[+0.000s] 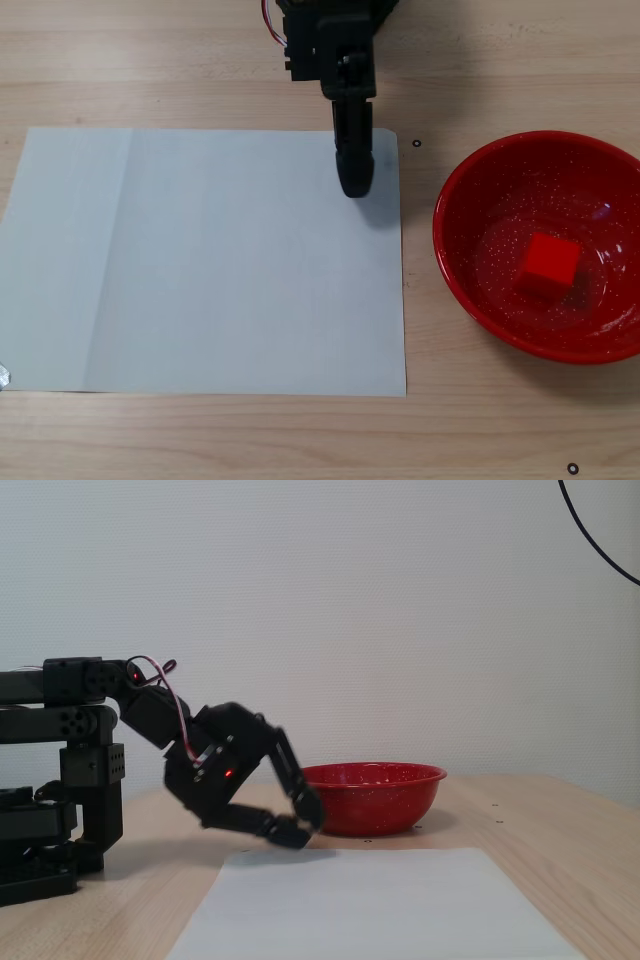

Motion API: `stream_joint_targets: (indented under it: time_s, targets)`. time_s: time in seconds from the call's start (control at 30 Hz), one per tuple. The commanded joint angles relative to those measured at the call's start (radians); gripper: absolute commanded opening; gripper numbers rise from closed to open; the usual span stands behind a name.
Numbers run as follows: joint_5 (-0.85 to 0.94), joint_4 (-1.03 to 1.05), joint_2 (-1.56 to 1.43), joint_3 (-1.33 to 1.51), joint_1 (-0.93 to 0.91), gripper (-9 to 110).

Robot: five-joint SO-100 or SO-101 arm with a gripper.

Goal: Grasp the red cube and put it in the red bowl.

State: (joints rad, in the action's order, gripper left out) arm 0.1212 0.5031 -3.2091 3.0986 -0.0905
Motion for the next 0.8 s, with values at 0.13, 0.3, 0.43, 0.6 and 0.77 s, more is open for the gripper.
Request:
stream_joint_targets:
  time_s: [0.13, 0.3, 0.43, 0.6, 0.77]
  targets:
    - [0.028, 0.183, -0.067, 0.005, 0.023, 0]
    - [-0.002, 0.302, -0.067, 0.005, 0.012, 0]
    - [-0.005, 0.350, -0.067, 0.005, -0.026, 0]
    - [-0.009, 0.376, -0.067, 0.006, -0.060, 0]
    - [-0.017, 0.383, -0.067, 0.006, -0.064, 0]
